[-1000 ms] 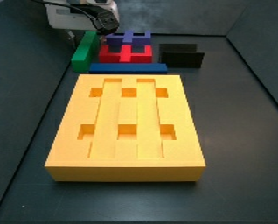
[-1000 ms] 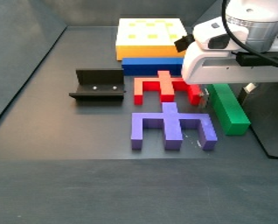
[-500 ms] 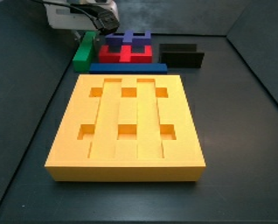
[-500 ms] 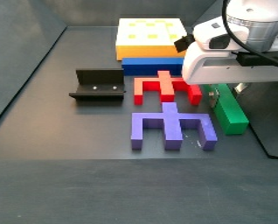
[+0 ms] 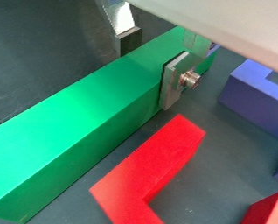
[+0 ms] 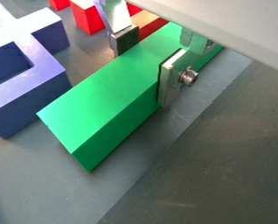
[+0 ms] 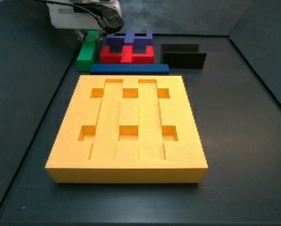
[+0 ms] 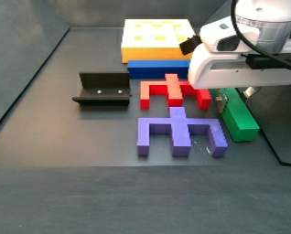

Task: Pick up the green object. Move up. Move to above the board. Insert the green object.
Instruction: Pick up the green object.

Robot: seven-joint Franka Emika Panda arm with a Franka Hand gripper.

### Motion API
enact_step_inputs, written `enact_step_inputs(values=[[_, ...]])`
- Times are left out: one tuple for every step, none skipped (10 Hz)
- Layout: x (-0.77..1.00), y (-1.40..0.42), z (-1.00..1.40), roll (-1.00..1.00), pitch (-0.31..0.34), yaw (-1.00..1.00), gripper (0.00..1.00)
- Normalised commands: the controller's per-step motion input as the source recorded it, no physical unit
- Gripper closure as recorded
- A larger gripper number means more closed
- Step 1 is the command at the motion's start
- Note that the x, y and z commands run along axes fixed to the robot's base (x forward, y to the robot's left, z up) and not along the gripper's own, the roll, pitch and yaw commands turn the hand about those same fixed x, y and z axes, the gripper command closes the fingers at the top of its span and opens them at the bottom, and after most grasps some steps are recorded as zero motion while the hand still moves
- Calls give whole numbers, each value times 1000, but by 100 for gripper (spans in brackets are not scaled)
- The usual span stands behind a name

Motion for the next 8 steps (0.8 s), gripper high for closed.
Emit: enact_step_inputs(values=[[0,0,0,0,0,0,100],[0,0,0,0,0,0,100],[0,0,0,0,0,0,100],[0,0,0,0,0,0,100],[0,0,0,0,0,0,100],[0,0,0,0,0,0,100],[0,0,0,0,0,0,100],[0,0,0,0,0,0,100]])
